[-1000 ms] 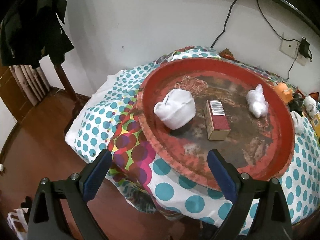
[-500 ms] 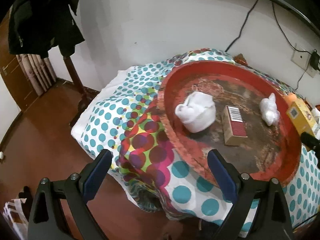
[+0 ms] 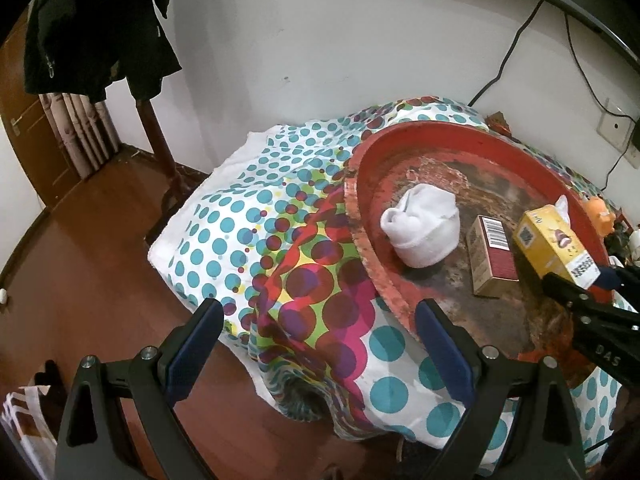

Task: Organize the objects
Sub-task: 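Carry the yellow medicine box onto the red tray and open the right gripper, then move the right gripper to the light blue sock and grasp it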

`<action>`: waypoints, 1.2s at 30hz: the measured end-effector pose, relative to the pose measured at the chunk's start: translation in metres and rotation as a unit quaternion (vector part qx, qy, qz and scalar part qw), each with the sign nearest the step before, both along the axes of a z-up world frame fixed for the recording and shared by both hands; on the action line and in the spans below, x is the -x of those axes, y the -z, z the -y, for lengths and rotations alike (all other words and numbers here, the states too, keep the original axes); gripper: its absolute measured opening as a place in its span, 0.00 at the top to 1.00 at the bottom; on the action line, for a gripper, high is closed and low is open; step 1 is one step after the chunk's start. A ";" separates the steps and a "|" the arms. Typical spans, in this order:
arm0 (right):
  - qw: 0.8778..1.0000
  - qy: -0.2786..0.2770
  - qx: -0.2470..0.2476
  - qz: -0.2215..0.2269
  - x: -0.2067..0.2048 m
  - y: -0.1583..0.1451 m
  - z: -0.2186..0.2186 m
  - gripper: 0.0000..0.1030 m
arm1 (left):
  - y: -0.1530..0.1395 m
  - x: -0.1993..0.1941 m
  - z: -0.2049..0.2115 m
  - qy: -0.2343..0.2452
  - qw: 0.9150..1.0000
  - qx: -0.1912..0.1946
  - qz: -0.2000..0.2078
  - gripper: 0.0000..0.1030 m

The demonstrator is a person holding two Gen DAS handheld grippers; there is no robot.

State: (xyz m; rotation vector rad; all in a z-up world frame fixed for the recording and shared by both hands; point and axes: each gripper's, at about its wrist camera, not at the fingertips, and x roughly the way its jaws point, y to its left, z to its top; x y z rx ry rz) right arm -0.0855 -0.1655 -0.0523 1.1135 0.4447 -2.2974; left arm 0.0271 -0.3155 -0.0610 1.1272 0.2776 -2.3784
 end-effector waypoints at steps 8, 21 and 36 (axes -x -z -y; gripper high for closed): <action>1.000 0.002 -0.002 0.025 0.005 0.015 0.017 0.49 | 0.002 -0.001 0.003 -0.002 1.000 -0.006 -0.002 0.07; 1.000 0.011 0.008 0.011 -0.002 0.003 0.000 0.43 | -0.001 0.000 -0.002 0.008 1.000 -0.004 -0.012 0.07; 0.979 0.201 0.040 -0.015 0.021 -0.019 -0.183 0.39 | 0.001 0.004 -0.017 0.023 1.000 0.018 -0.005 0.07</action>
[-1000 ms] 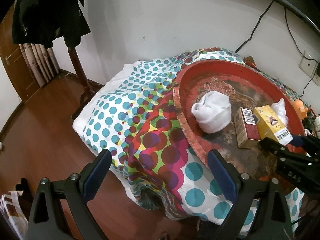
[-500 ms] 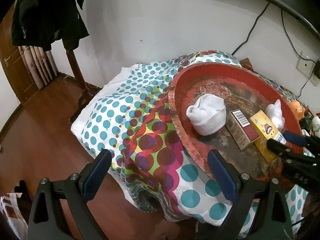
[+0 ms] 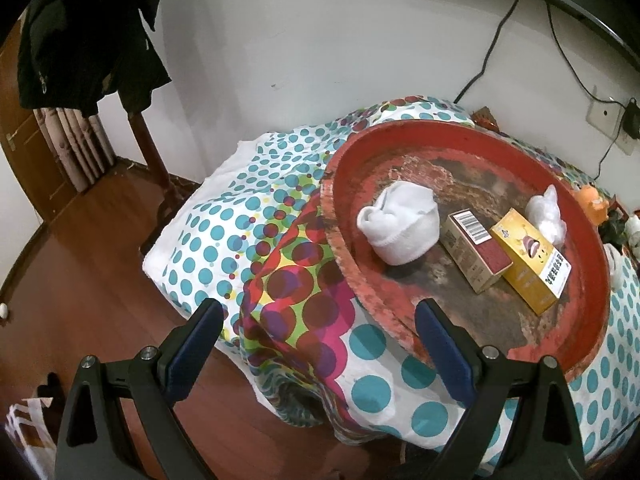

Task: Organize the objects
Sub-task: 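Move the right gripper to the light blue sock and grasp it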

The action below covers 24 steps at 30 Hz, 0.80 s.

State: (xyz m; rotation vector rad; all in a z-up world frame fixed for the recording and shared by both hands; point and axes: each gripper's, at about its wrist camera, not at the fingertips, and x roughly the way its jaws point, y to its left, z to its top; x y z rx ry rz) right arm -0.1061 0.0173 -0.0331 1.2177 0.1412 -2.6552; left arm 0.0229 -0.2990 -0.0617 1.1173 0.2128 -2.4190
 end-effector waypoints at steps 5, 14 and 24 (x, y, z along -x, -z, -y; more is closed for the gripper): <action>0.993 0.113 -0.008 -0.012 0.014 -0.006 -0.090 0.35 | 0.001 0.001 -0.006 0.008 1.000 0.005 0.002 0.07; 0.975 0.221 0.022 0.007 0.042 -0.003 -0.180 0.31 | 0.002 0.003 -0.013 0.015 1.000 0.004 0.004 0.07; 0.971 0.231 0.028 0.047 0.062 0.037 -0.183 0.31 | -0.001 0.004 -0.028 0.031 0.999 0.020 0.003 0.07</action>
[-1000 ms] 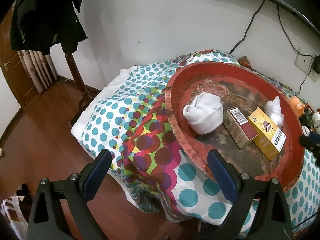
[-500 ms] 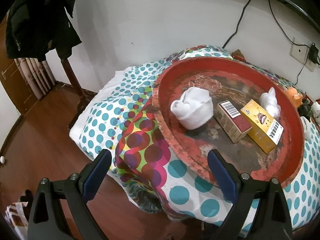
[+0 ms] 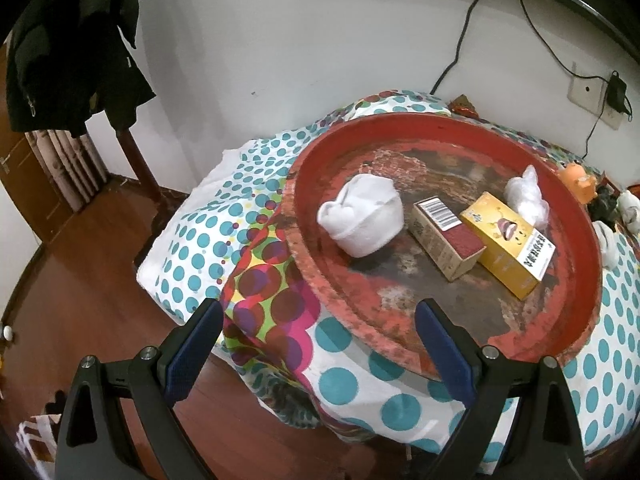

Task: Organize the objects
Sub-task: 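Move the right gripper to the light blue sock and grasp it, then move the left gripper toward the white folded cloth while right holds the blue sock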

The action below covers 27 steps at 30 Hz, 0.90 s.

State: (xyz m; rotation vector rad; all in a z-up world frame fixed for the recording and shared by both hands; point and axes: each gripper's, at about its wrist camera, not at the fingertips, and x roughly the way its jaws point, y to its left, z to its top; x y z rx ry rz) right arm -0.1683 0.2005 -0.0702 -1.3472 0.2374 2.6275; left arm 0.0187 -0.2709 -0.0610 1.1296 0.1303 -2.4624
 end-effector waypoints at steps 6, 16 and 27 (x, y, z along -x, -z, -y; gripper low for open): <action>0.999 -0.032 -0.026 -0.001 -0.001 0.011 0.006 0.31 | -0.011 0.003 -0.023 0.026 1.000 0.002 -0.004 0.07; 0.991 -0.112 -0.071 -0.020 -0.006 0.012 0.009 0.65 | -0.033 0.022 -0.125 0.154 0.988 0.020 -0.002 0.04; 0.991 -0.119 -0.049 -0.025 -0.010 0.014 -0.011 0.62 | -0.023 0.072 -0.239 0.274 0.959 -0.064 0.027 0.04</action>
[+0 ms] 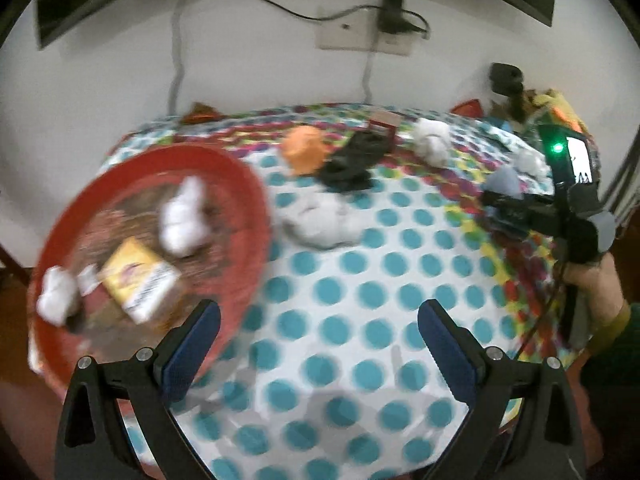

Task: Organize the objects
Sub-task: 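Move the left gripper toward the white folded cloth while right holds the blue sock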

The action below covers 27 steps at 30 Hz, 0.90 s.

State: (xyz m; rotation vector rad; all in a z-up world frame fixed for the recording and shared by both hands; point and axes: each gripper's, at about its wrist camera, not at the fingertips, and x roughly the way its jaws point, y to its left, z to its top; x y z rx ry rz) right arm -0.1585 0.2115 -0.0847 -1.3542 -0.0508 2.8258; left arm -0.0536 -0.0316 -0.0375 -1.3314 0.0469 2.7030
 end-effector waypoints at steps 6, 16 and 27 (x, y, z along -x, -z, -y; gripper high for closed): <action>1.000 -0.001 0.006 0.000 0.000 0.000 -0.002 0.62 | 0.019 0.038 -0.020 -0.031 0.999 -0.021 0.037 0.04; 1.000 -0.001 0.008 0.000 0.001 -0.001 -0.002 0.61 | 0.043 0.080 -0.031 -0.114 0.992 0.000 0.063 0.04; 1.000 -0.002 0.011 0.001 0.001 0.000 -0.001 0.59 | 0.063 0.109 -0.027 -0.175 0.981 -0.021 0.082 0.05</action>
